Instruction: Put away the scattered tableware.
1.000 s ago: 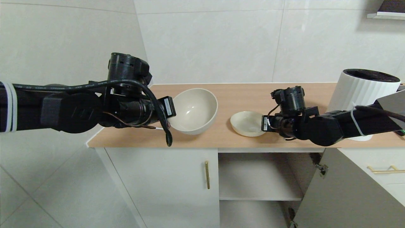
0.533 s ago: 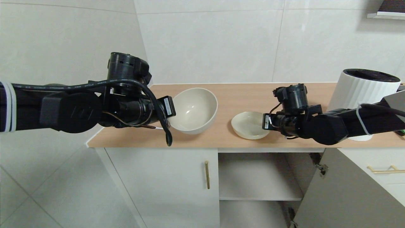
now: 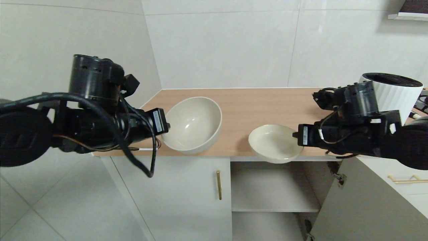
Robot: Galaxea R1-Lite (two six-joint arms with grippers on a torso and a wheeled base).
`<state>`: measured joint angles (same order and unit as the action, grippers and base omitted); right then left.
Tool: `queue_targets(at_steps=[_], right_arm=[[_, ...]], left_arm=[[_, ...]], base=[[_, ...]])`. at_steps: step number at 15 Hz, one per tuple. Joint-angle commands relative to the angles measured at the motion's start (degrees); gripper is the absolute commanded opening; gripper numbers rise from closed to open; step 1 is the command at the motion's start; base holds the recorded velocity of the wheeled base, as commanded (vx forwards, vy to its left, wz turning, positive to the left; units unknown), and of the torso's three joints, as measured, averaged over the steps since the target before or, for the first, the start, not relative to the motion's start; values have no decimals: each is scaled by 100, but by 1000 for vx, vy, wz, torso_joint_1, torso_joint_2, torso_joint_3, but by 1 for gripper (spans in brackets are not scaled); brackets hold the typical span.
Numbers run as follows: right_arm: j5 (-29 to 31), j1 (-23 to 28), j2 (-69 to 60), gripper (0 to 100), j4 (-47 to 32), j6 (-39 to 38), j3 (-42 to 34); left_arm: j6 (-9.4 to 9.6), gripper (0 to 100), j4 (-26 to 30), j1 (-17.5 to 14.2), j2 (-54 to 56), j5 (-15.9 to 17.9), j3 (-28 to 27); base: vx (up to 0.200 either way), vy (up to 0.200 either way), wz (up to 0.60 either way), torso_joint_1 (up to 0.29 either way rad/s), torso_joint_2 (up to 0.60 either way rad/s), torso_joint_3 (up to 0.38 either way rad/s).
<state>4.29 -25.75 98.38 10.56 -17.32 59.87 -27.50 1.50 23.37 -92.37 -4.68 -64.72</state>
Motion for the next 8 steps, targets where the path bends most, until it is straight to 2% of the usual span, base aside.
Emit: queue_targets(at_steps=[1,2,4,8], right_arm=[[-464,-27,-978,0,-458,1,-564],[-508,-27,-1031,0,-537,1,-590],[-886,-36,-1312,0,-678,1,-942],[-948,-53,-1295,0,-678,10,-1285]], left_arm=[[-18,0,8,1,966,327,759],[-27,0,-1,1,1054,380,856],[-36,0,-1,1,1415,644,1383],[-36,0,-1,27,1415,670,1831]], base=[[0,0,0,0,0,0],[0,0,0,0,0,0],[0,0,0,0,0,0],[0,0,0,0,0,0]])
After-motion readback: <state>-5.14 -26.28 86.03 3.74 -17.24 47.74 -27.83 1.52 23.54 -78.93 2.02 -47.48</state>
